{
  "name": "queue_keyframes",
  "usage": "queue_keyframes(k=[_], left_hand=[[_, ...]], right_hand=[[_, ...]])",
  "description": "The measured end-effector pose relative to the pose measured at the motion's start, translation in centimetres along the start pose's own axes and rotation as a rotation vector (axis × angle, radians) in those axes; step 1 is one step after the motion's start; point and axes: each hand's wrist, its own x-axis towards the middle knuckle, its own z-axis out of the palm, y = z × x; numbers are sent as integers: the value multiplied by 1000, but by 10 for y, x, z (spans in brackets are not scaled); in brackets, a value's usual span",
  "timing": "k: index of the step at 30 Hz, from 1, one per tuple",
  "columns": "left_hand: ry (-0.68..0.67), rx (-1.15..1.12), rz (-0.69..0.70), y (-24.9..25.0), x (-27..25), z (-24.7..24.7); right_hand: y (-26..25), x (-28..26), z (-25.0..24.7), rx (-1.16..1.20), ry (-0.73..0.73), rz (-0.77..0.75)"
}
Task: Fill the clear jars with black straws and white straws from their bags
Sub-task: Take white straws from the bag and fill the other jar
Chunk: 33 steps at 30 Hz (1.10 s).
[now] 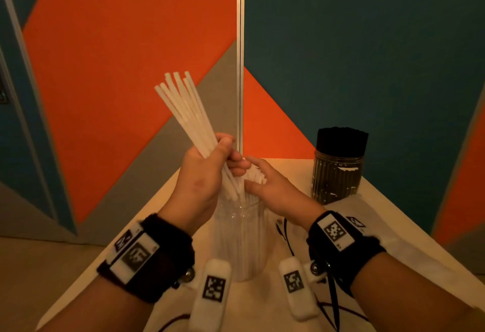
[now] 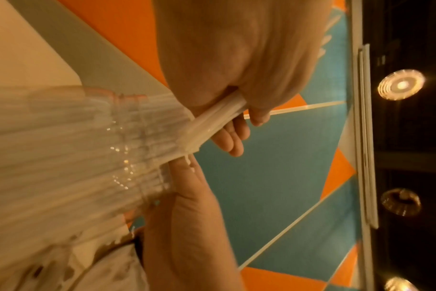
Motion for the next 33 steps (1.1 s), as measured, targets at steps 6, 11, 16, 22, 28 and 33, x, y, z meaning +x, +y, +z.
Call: queue_keyframes(k=[6,11,16,22,28,33], left_hand=[[40,470,193,-30,8,-1],[68,651,160,-46,6,-15],[17,752,289,-56,-2,-20],[-11,576,169,-46,2,-19],[22,550,417,-7,25,-10],[-184,932,610,1,32,-6]], right_hand=[[-4,-5,-2,71,-27,6],[-4,-8,-5,52,-49,39],[0,-13,-9,145,-116,53],[2,-17,-6,104,-128,-5],[6,-17,-1,32,-80,-39],[5,-19,-2,-4,-55,-84]])
